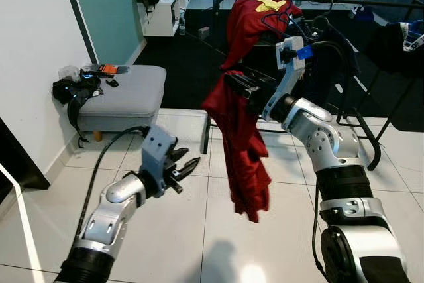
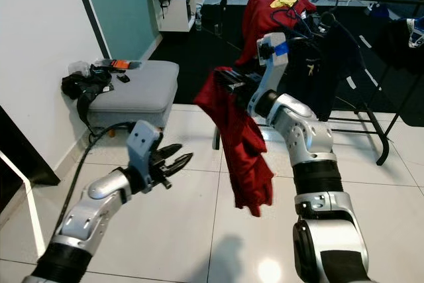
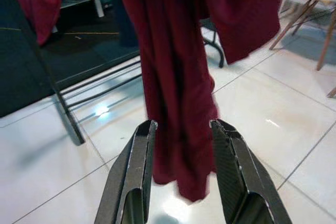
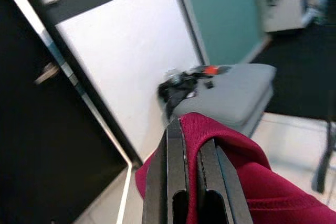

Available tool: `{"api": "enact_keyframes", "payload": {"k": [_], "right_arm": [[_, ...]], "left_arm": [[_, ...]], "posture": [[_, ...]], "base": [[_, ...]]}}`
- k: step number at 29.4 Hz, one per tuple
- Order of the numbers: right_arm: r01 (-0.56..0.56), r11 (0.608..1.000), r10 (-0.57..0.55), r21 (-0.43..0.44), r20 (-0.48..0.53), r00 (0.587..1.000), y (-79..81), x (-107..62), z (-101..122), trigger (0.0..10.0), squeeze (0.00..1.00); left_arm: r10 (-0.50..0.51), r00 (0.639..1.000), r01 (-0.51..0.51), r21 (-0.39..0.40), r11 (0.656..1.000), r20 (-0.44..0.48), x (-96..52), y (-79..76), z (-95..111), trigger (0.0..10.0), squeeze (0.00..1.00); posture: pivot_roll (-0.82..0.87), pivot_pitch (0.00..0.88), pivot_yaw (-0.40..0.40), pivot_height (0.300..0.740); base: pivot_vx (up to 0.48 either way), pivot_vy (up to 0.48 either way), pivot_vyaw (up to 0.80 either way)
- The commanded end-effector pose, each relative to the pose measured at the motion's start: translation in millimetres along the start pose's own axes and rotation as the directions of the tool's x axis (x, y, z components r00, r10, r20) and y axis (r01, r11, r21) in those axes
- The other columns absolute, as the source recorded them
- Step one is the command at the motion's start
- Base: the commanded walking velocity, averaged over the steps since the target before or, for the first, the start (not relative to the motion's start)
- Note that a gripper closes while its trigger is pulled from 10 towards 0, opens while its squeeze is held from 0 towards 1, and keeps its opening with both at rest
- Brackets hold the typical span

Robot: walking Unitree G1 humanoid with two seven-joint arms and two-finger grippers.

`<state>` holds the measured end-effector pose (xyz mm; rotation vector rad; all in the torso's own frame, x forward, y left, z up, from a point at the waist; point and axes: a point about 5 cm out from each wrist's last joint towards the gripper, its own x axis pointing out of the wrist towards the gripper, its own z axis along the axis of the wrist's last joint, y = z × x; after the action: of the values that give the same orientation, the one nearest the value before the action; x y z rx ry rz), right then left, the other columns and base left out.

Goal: Hang hanger

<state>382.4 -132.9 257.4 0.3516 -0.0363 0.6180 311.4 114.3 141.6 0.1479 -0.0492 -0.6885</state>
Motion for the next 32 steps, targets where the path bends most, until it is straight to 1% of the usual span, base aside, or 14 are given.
{"api": "enact_keyframes", "payload": {"k": [1, 4, 5, 6, 11, 15, 17, 18, 19, 20, 21, 22, 26, 32], "right_arm": [[0.019, 0.999, -0.021, 0.044, 0.034, 0.999, 4.5, 5.6, 8, 10.0, 0.00], [0.046, 0.996, -0.049, 0.074, 0.040, 0.998, 5.0, 7.7, 7, 10.0, 0.00], [0.065, 0.992, -0.070, 0.104, 0.047, 0.996, 6.0, 9.6, 6, 10.0, 0.00], [0.065, 0.992, -0.070, 0.104, 0.047, 0.996, 6.0, 9.6, 6, 10.0, 0.00], [0.114, 0.965, -0.133, 0.234, 0.068, 0.989, 10.8, 16.2, 0, 10.0, 0.00], [0.109, 0.958, -0.134, 0.266, 0.077, 0.988, 15.3, 18.9, 0, 10.0, 0.00], [0.098, 0.951, -0.128, 0.294, 0.085, 0.988, 23.8, 22.8, -1, 10.0, 0.00], [0.088, 0.947, -0.120, 0.308, 0.087, 0.989, 29.9, 25.3, -1, 10.0, 0.00], [0.088, 0.947, -0.120, 0.308, 0.087, 0.989, 29.9, 25.3, -1, 10.0, 0.00], [0.078, 0.945, -0.111, 0.319, 0.086, 0.990, 34.7, 27.2, -2, 10.0, 0.00], [0.078, 0.945, -0.111, 0.319, 0.086, 0.990, 34.7, 27.2, -2, 10.0, 0.00], [0.049, 0.940, -0.082, 0.338, 0.086, 0.993, 46.4, 30.1, -2, 10.0, 0.00], [0.015, 0.938, -0.048, 0.347, 0.086, 0.995, 55.4, 31.1, -2, 10.0, 0.00], [-0.016, 0.936, -0.011, 0.351, 0.076, 0.997, 61.2, 30.4, -2, 10.0, 0.00]], "left_arm": [[0.027, 0.999, -0.026, 0.034, 0.999, -0.036, 4.7, -2.0, -6, 10.0, 0.00], [0.070, 0.996, -0.066, 0.056, 0.996, -0.063, 6.6, -0.6, -12, 10.0, 0.00], [0.117, 0.989, -0.110, 0.081, 0.991, -0.090, 7.6, 2.3, -19, 10.0, 0.00], [0.117, 0.989, -0.110, 0.081, 0.991, -0.090, 7.6, 2.3, -19, 10.0, 0.00], [0.196, 0.969, -0.187, 0.068, 0.980, -0.152, 9.6, 1.1, -38, 10.0, 0.00], [0.225, 0.961, -0.216, 0.073, 0.974, -0.159, 11.8, 0.9, -42, 10.0, 0.00], [0.279, 0.948, -0.263, 0.119, 0.957, -0.154, 15.5, 2.2, -45, 10.0, 0.00], [0.339, 0.930, -0.321, 0.137, 0.937, -0.142, 16.6, 6.3, -47, 10.0, 0.00], [0.339, 0.930, -0.321, 0.137, 0.937, -0.142, 16.6, 6.3, -47, 10.0, 0.00], [0.387, 0.913, -0.367, 0.155, 0.917, -0.129, 16.9, 9.9, -48, 10.0, 0.41], [0.387, 0.913, -0.367, 0.155, 0.917, -0.129, 16.9, 9.9, -48, 10.0, 0.41], [0.479, 0.874, -0.458, 0.189, 0.868, -0.079, 16.9, 16.5, -46, 10.0, 1.00], [0.525, 0.850, -0.507, 0.198, 0.839, -0.045, 16.8, 19.4, -44, 10.0, 1.00], [0.465, 0.883, -0.457, 0.117, 0.882, -0.058, 20.5, 9.2, -49, 10.0, 1.00]], "posture": [[0.09, 0.074, -0.019, 0.740], [0.10, 0.075, -0.018, 0.740], [0.10, 0.077, -0.016, 0.740], [0.10, 0.077, -0.016, 0.740], [0.09, 0.080, -0.011, 0.740], [0.09, 0.080, -0.012, 0.740], [0.08, 0.079, -0.012, 0.740], [0.08, 0.077, -0.013, 0.740], [0.08, 0.077, -0.013, 0.740], [0.08, 0.076, -0.013, 0.740], [0.08, 0.076, -0.013, 0.740], [0.07, 0.075, -0.010, 0.740], [0.07, 0.074, -0.010, 0.740], [0.08, 0.075, -0.009, 0.740]], "base": [[0.000, 0.000, 0.00], [0.000, 0.000, 0.00], [0.000, 0.000, 0.00], [0.000, 0.000, 0.00], [0.000, 0.000, 0.00], [0.000, 0.000, 0.00], [0.000, 0.000, 0.00], [0.000, 0.000, 0.00], [0.000, 0.000, 0.00], [0.000, 0.000, 0.00], [0.000, 0.000, 0.00], [0.000, 0.000, 0.00], [0.000, 0.000, 0.00], [0.000, 0.000, 0.00]]}}
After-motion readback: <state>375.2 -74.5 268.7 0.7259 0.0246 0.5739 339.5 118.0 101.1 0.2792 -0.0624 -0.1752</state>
